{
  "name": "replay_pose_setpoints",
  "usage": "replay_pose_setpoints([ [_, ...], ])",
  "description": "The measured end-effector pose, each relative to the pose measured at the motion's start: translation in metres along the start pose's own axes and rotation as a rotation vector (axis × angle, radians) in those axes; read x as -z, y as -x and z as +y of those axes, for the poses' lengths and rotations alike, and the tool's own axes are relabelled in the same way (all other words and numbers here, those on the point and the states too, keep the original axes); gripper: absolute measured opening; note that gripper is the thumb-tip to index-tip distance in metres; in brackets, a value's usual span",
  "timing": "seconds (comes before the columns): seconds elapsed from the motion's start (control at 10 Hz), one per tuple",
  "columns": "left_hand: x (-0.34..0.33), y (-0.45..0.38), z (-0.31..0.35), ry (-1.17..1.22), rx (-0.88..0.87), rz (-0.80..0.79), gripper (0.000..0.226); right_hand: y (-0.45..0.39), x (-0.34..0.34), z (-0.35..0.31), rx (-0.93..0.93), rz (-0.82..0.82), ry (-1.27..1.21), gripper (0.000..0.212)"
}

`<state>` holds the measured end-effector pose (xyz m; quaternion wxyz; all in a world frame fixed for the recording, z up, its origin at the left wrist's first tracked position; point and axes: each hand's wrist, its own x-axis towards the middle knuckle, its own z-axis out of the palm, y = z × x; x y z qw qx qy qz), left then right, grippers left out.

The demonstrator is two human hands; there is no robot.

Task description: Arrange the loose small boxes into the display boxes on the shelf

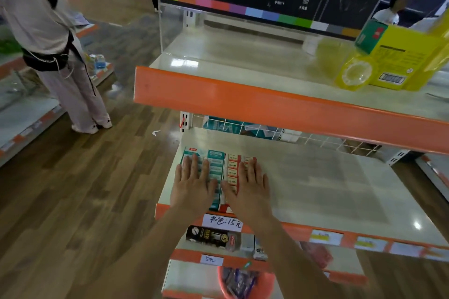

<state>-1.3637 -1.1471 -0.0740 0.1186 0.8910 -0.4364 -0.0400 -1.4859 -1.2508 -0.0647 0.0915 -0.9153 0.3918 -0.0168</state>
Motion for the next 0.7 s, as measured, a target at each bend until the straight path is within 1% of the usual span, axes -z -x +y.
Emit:
replay_pose_setpoints([
  [0.1,-0.004,-0.004,-0.001,-0.027,-0.014,0.009,0.067,-0.008,0.008,0.004,0.006,-0.085,0.057,0.090],
  [0.2,-0.005,-0.008,-0.001,-0.032,-0.021,-0.006,0.067,-0.023,0.020,0.000,0.019,-0.136,0.100,0.090],
  [0.3,-0.005,-0.008,-0.001,-0.010,-0.028,-0.008,0.066,-0.028,0.015,-0.011,0.006,-0.113,-0.010,0.077],
  [0.4,-0.004,-0.007,-0.003,-0.004,-0.035,-0.007,0.067,-0.025,0.005,-0.015,0.009,-0.078,0.030,0.071],
  [0.5,-0.003,-0.006,-0.001,-0.001,-0.048,0.012,0.066,-0.025,0.013,-0.014,-0.017,-0.101,-0.050,0.065],
  [0.6,0.001,-0.004,-0.002,0.053,-0.039,0.032,0.065,-0.007,0.021,-0.017,-0.020,0.068,-0.141,0.052],
  [0.7,0.014,-0.005,-0.001,0.089,-0.040,0.026,0.057,0.027,0.036,-0.016,-0.023,0.278,-0.435,0.027],
])
